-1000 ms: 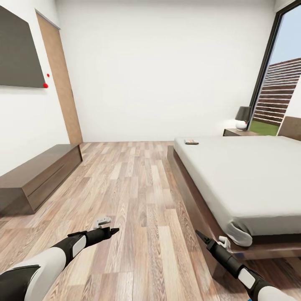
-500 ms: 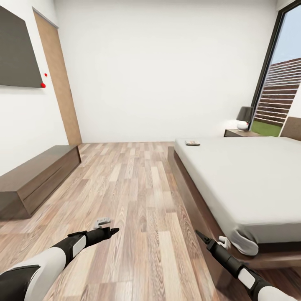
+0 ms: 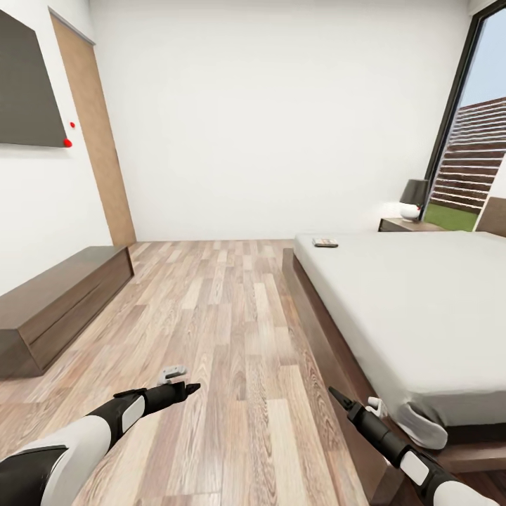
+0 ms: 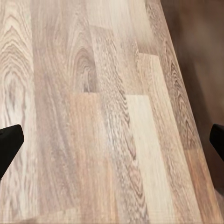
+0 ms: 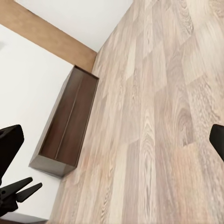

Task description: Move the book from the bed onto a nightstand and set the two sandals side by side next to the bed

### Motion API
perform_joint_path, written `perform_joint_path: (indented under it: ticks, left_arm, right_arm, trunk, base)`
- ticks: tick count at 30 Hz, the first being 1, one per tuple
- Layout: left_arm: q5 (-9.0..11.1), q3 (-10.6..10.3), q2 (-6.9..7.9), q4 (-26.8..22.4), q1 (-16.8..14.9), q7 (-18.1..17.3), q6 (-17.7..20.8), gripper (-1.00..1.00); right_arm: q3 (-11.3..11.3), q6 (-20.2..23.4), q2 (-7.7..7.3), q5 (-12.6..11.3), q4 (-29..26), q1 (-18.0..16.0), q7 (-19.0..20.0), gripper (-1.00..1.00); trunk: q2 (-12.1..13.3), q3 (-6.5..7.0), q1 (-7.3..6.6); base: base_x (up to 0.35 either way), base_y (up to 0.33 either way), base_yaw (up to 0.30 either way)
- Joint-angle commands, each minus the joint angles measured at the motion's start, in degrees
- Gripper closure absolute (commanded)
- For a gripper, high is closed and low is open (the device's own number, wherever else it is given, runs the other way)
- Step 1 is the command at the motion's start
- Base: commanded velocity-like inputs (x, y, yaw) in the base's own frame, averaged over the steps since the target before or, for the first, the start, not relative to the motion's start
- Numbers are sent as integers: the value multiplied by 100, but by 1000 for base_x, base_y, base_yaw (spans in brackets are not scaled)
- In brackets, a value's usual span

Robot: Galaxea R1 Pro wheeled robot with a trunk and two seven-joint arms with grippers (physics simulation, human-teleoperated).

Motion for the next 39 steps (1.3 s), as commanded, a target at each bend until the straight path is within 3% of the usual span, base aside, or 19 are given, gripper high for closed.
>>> perform_joint_path:
  ticks: [1, 39]
  left_arm:
    - [30, 44, 0, -4, -2, -20, 60, -100]
    - [30, 50, 7, -4, -2, -20, 60, -100]
  right_arm:
    - [-10, 33, -1, -10, 1, -3, 19, -100]
    - [-15, 27, -1, -9, 1, -3, 19, -100]
  trunk:
    - [-2, -6, 0]
    - [-2, -6, 0]
  base:
    - [159, 0, 0]
    - [162, 0, 0]
